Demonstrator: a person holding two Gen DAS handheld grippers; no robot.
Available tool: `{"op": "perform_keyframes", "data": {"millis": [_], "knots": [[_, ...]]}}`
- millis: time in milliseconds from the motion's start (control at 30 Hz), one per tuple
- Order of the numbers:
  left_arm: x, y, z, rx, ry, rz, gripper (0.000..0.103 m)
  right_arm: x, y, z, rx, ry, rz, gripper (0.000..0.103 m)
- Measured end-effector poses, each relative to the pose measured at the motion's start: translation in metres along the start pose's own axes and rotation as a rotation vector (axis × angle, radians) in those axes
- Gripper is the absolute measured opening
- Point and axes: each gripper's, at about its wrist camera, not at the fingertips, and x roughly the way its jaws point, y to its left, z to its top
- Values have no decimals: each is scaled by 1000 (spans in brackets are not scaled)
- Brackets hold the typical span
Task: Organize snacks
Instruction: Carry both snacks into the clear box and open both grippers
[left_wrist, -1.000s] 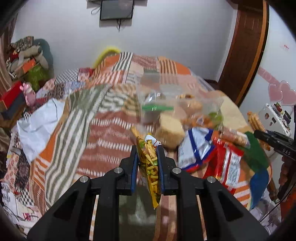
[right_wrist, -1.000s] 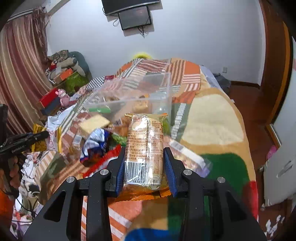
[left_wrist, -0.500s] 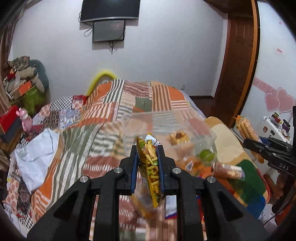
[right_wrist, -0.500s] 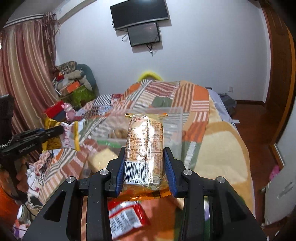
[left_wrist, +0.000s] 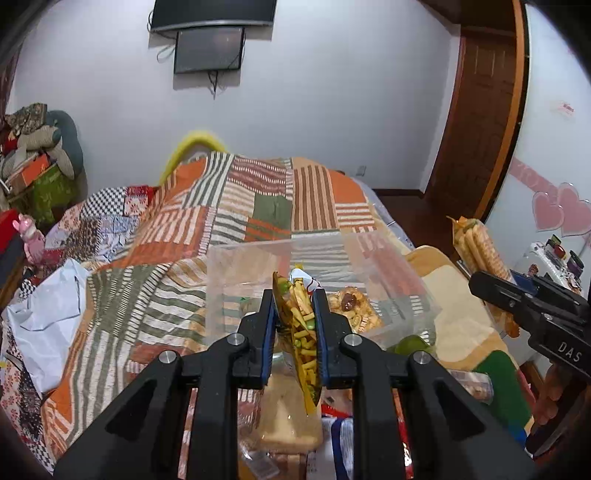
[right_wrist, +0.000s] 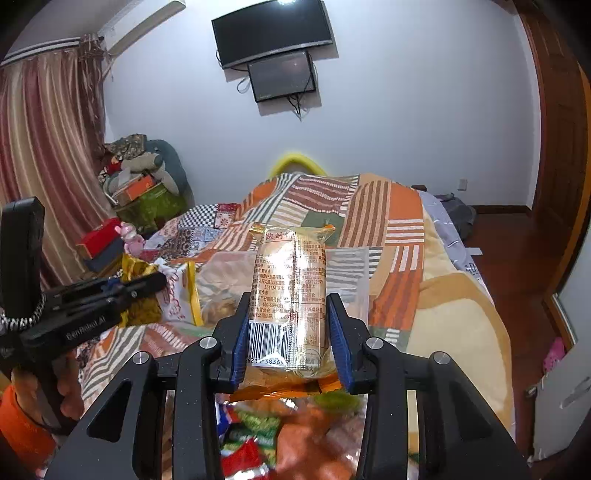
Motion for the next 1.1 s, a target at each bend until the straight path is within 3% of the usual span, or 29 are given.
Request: {"op": "perform_keyframes", "data": {"millis": [267, 500, 633, 833, 967, 1100], "knots": [[51, -2, -2, -28, 81, -39, 19, 35, -1, 1, -12, 64, -25, 35], [73, -2, -7, -30, 122, -39, 19, 67, -13, 1, 11, 127, -56, 35], [77, 1, -8, -35, 133, -32, 19, 77, -18, 0, 33, 152, -58, 35], [75, 0, -11, -31, 149, -50, 29, 81, -17, -4, 33, 180, -74, 37], [63, -2, -12, -10, 138, -45, 35, 75, -17, -3, 43, 186, -70, 46], [46, -2, -12, 7, 112, -36, 43, 63, -15, -3, 13, 172, -73, 47]]}}
